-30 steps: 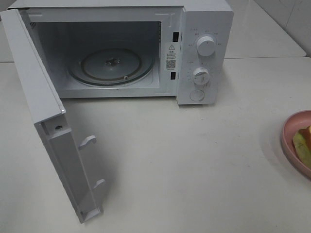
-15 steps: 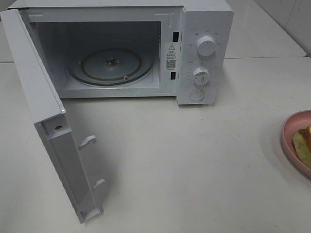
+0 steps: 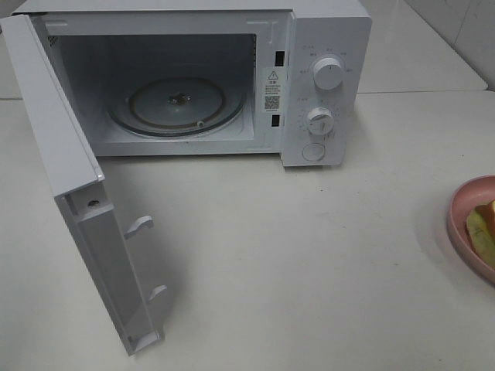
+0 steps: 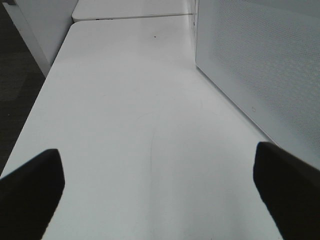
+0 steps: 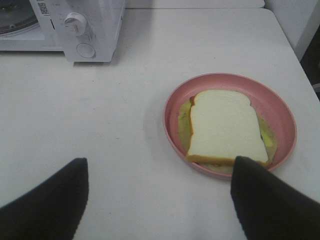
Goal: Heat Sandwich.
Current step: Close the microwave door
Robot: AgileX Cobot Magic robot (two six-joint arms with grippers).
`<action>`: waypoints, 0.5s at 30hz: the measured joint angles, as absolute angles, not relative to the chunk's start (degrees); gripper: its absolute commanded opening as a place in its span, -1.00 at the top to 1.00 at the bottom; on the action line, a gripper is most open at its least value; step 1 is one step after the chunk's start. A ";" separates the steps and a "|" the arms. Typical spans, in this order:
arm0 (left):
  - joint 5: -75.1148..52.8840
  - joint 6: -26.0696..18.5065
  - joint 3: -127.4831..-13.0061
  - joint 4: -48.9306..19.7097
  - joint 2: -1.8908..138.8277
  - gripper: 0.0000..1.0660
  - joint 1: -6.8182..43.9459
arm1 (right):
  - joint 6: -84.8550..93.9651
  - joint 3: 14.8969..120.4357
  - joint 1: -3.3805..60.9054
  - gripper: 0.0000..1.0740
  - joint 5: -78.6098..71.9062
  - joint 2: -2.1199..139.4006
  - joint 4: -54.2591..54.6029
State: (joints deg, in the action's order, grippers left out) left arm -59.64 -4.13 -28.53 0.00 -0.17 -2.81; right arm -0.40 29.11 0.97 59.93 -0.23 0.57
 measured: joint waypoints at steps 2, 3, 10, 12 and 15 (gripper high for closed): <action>-59.64 -4.13 -28.53 0.00 -0.17 -0.83 -2.81 | -0.40 29.11 0.97 -0.41 59.93 -0.23 0.57; -59.64 -4.13 -28.53 0.00 -0.17 -0.83 -2.81 | -0.40 29.11 0.97 -0.41 59.93 -0.23 0.57; -59.64 -4.13 -28.53 0.00 -0.17 -0.83 -2.81 | -0.40 29.11 0.97 -0.40 59.93 -0.23 0.57; -59.64 -4.13 -28.53 0.00 -0.17 -0.83 -2.81 | -0.40 29.11 0.97 -0.40 59.93 -0.23 0.57; -59.64 -4.13 -28.53 0.00 -0.17 -0.83 -2.81 | -0.40 29.11 0.97 -0.40 59.93 -0.23 0.57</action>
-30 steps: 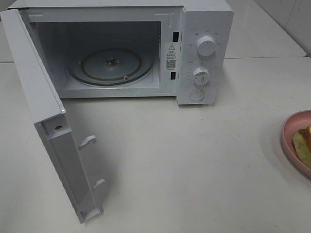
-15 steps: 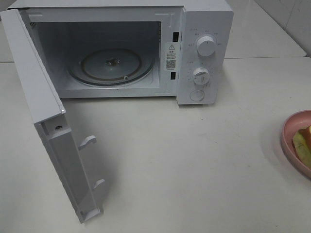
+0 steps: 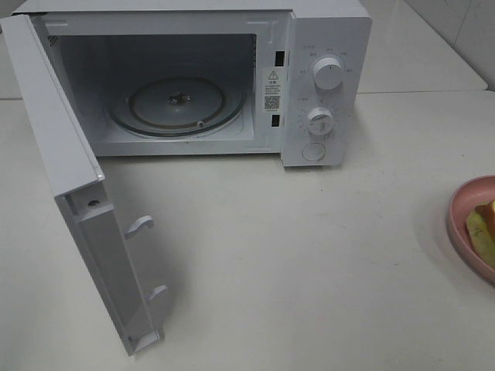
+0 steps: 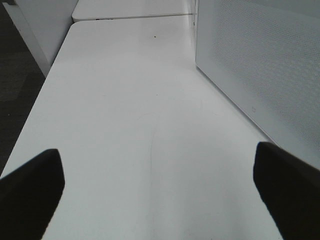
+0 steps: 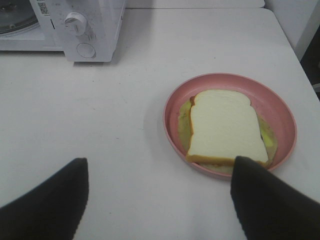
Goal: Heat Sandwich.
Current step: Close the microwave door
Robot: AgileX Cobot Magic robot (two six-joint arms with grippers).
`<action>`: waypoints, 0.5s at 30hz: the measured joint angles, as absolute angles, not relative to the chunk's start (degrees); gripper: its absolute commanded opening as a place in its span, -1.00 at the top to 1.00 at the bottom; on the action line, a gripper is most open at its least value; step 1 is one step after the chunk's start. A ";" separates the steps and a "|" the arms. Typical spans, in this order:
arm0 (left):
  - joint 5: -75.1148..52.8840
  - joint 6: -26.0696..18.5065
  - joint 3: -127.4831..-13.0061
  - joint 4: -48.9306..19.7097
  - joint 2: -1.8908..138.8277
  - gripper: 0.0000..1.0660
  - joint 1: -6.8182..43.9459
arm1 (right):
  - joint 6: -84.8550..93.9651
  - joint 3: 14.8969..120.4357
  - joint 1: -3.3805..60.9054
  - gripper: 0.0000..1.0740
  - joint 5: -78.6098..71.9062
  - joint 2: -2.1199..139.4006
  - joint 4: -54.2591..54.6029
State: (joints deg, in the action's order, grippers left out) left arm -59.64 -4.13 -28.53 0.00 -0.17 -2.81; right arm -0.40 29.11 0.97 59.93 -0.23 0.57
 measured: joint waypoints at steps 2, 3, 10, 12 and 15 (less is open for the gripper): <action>-59.64 -4.13 -28.53 0.00 -0.17 -0.83 -2.81 | -0.40 29.11 0.97 -0.40 59.93 -0.23 0.57; -59.64 -4.13 -28.53 0.00 -0.17 -0.83 -2.81 | -0.40 29.11 0.97 -0.40 59.93 -0.23 0.57; -59.64 -4.13 -28.53 0.00 -0.17 -0.83 -2.81 | -0.40 29.11 0.97 -0.40 59.93 -0.23 0.57; -59.64 -4.13 -28.53 0.00 -0.17 -0.83 -2.81 | -0.40 29.11 0.97 -0.40 59.93 -0.23 0.57; -59.64 -4.13 -28.53 0.00 -0.17 -0.83 -2.81 | -0.40 29.11 0.97 -0.40 59.93 -0.23 0.57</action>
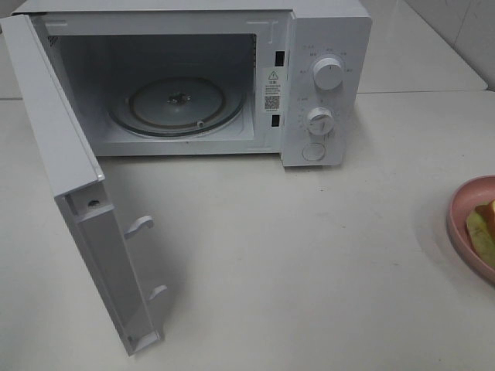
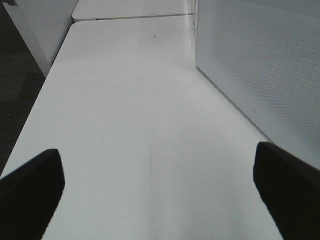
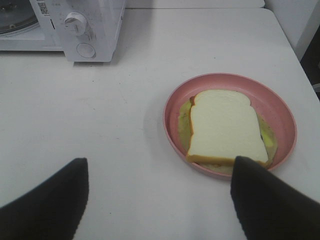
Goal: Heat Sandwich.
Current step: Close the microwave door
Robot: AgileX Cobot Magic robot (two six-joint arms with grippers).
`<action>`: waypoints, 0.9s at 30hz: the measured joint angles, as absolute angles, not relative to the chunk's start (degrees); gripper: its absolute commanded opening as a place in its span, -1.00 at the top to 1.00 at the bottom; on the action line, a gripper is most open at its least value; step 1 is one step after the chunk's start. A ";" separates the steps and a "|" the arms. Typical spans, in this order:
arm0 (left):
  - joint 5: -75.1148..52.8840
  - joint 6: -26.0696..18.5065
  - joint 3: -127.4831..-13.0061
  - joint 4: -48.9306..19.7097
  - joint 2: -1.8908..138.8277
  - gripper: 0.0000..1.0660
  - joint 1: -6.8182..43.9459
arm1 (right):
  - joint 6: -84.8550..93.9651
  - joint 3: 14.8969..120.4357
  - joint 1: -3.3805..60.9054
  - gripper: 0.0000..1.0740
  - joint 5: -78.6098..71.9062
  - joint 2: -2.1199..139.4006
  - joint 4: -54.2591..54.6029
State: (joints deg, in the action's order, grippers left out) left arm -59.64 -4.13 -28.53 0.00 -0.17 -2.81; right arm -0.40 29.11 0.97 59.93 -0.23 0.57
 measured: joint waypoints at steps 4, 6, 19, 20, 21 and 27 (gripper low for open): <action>-59.64 -4.13 -28.53 0.00 -0.17 -0.83 -2.81 | -0.40 29.11 0.97 -0.40 59.93 -0.23 0.57; -59.64 -4.13 -28.53 0.00 -0.17 -0.83 -2.81 | -0.40 29.11 0.97 -0.40 59.93 -0.23 0.57; -57.12 -4.07 -30.08 0.00 1.38 -0.80 -2.81 | -0.40 29.11 0.97 -0.40 59.93 -0.23 0.57; -56.44 -3.95 -30.14 0.00 2.46 -0.77 -2.81 | -0.40 29.11 0.97 -0.40 59.93 -0.23 0.57; -55.46 -3.95 -30.14 0.00 4.64 -0.66 -2.81 | -0.40 29.11 0.97 -0.40 59.93 -0.23 0.57; -50.94 -3.95 -30.14 0.00 10.14 -0.12 -2.81 | -0.40 29.11 0.97 -0.40 59.93 -0.23 0.57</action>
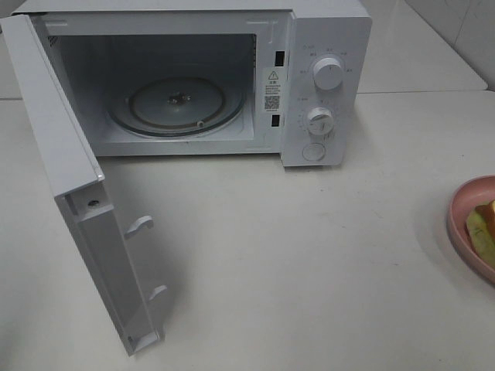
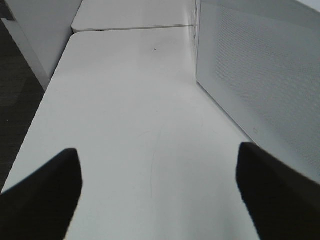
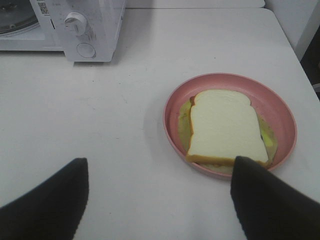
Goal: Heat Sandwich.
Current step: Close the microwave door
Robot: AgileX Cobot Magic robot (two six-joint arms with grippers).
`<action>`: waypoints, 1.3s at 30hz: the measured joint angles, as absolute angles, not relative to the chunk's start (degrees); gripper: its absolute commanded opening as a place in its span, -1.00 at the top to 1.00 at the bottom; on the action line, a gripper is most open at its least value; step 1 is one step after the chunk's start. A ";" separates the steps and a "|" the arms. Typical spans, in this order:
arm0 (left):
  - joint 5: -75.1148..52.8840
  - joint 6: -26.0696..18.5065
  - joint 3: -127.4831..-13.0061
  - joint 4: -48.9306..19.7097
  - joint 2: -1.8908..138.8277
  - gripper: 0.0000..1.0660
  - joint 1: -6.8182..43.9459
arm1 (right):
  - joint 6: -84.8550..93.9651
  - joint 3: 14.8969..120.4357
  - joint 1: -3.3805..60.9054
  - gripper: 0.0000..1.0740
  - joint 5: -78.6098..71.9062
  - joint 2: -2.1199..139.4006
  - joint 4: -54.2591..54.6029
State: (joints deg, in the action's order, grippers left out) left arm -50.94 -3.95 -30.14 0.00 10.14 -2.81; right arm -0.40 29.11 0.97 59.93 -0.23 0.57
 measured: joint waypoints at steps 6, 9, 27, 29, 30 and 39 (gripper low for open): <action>-45.38 -3.95 -30.14 0.00 15.64 0.53 -2.81 | -0.40 29.11 0.97 -0.40 59.93 -0.23 0.57; -41.37 -3.95 -29.11 0.00 18.11 0.91 -2.81 | -0.40 29.11 0.97 -0.40 59.93 -0.23 0.57; 4.24 -3.95 -11.97 0.00 34.43 1.00 -2.81 | -0.40 29.11 0.97 -0.40 59.93 -0.23 0.57; 6.76 -3.95 -11.40 0.00 35.70 1.00 -2.81 | -0.40 29.11 0.97 -0.40 59.93 -0.23 0.57; 11.06 -3.95 -10.49 0.00 38.16 1.00 -2.81 | -0.40 29.11 0.97 -0.40 59.93 -0.23 0.57; 26.41 -3.95 -9.57 0.34 51.62 1.00 -2.81 | -0.40 29.11 0.97 -0.40 59.93 -0.23 0.57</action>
State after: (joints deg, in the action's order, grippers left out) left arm 26.41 -3.95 -9.57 0.34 51.62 -2.81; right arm -0.40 29.11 0.97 59.93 -0.23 0.57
